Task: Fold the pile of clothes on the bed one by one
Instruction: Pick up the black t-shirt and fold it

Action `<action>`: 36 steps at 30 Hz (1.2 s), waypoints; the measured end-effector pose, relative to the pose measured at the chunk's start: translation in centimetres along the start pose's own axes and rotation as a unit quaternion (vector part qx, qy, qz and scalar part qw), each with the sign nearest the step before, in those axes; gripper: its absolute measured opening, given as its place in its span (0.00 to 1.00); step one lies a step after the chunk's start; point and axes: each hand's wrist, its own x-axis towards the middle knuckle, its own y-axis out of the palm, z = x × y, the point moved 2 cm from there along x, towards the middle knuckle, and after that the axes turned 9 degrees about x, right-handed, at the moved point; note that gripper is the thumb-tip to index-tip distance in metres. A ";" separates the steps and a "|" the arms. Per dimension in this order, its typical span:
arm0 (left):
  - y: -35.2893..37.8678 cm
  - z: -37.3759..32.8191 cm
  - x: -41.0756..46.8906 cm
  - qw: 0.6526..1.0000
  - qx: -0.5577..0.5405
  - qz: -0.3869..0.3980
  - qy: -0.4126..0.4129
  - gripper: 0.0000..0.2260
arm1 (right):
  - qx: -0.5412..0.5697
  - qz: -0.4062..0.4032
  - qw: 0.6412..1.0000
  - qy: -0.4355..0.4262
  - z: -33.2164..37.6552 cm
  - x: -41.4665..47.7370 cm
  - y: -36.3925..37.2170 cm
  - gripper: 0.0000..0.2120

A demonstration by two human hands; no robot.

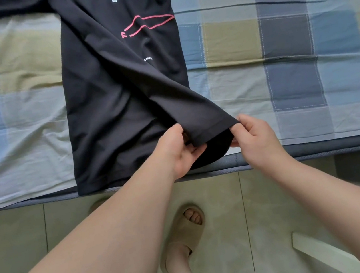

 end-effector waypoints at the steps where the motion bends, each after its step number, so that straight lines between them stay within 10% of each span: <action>1: 0.5 0.0 0.1 1.000 -0.018 0.015 -0.012 0.12 | 0.010 -0.003 1.000 0.005 -0.4 0.2 -0.1 0.16; 25: -5.8 -1.0 -3.7 0.984 -0.037 -0.140 0.106 0.12 | -0.209 -0.044 0.977 -0.006 -0.3 0.6 -1.5 0.13; 33: -8.5 -2.2 -5.8 0.974 0.138 -0.119 0.131 0.08 | -0.292 -0.019 0.956 -0.018 -0.3 0.1 -1.9 0.12; 36: -11.5 -2.6 -6.0 0.889 0.332 -0.258 0.183 0.12 | -0.407 0.010 0.912 -0.044 -0.1 -0.4 -1.1 0.11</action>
